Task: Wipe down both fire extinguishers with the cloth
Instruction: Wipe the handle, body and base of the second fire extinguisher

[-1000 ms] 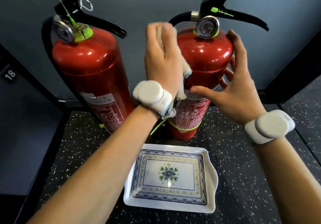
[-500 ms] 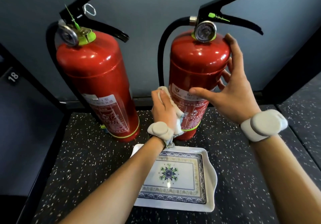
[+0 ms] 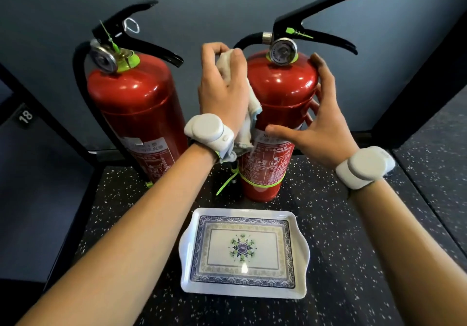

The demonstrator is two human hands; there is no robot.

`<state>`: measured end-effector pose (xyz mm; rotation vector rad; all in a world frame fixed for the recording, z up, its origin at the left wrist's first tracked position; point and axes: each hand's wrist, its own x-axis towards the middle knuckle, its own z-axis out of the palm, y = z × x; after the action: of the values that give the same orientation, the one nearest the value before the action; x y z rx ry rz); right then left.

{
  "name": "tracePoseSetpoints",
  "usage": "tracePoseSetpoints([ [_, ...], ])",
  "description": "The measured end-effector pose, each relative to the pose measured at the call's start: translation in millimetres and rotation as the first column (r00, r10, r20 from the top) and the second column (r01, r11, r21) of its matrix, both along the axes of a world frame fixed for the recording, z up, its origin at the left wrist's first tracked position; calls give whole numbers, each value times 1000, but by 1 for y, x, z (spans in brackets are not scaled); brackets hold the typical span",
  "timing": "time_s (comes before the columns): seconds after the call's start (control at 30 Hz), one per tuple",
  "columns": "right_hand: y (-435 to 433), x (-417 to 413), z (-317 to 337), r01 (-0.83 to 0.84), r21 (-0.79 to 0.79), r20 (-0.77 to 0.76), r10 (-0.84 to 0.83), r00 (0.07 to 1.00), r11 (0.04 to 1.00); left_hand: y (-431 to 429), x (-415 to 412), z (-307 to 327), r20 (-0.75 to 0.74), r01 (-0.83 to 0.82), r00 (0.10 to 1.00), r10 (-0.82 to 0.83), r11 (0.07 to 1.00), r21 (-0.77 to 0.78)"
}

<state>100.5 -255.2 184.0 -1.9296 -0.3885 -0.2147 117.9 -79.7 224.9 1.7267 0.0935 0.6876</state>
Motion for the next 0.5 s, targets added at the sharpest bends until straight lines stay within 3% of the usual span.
tracePoseSetpoints([
  [0.13, 7, -1, 7, -6, 44, -37, 7, 999, 999, 4, -5, -4, -20, 25, 1000, -24, 999, 20],
  [0.33, 12, -5, 24, 60, 225, -170, -22, 985, 972, 14, -13, -12, -28, 50, 999, -45, 976, 213],
  [0.43, 21, 1, 25, 103, 170, -159, -76, 984, 980, 17, -10, -9, -167, 88, 984, -67, 988, 124],
  [0.5, 26, 5, 28, 141, 153, -162, -116, 980, 978, 23, -1, -2, -319, 155, 942, -102, 977, 144],
])
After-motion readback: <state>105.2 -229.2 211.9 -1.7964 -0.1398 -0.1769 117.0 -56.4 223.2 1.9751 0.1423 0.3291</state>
